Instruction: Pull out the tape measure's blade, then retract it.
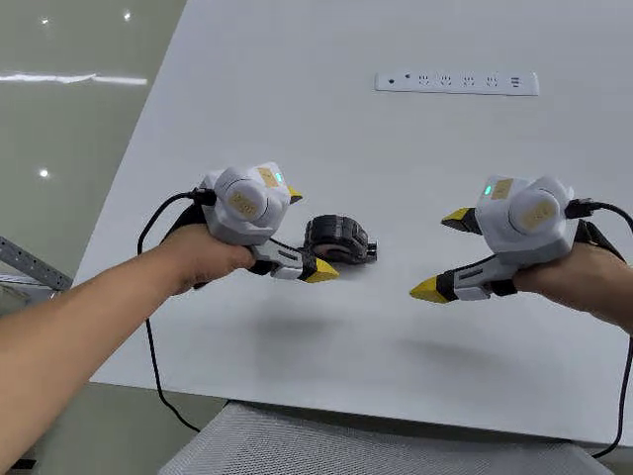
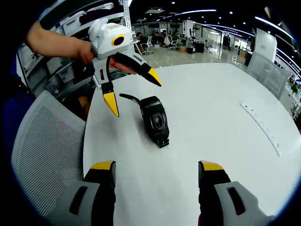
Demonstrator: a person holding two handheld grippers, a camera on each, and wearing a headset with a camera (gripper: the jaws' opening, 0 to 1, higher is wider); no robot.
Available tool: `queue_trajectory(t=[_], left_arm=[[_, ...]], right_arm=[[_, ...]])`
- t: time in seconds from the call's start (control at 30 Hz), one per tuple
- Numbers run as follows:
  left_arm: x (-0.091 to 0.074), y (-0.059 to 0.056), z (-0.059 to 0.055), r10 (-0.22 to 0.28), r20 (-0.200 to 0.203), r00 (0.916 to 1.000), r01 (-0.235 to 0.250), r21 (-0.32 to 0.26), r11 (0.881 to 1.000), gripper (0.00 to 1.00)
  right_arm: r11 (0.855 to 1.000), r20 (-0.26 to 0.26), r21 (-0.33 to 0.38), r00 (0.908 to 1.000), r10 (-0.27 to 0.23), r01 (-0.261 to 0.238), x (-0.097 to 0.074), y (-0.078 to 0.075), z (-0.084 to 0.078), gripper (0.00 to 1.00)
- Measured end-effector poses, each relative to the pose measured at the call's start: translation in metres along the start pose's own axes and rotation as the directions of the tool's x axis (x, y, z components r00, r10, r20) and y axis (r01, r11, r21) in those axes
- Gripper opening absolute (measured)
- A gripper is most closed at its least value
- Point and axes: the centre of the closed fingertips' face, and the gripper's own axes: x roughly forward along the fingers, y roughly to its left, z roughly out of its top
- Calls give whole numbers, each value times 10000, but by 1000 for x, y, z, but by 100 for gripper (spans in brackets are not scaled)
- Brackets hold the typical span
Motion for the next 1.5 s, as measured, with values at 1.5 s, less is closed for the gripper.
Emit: queue_trajectory(t=[1.5], left_arm=[[45, -3, -7, -1056, -1111, 9882, 1285, 2244, 9660, 47]], right_arm=[[9547, -707, -2520, 9869, 1450, -1583, 98, -15, -7, 30]])
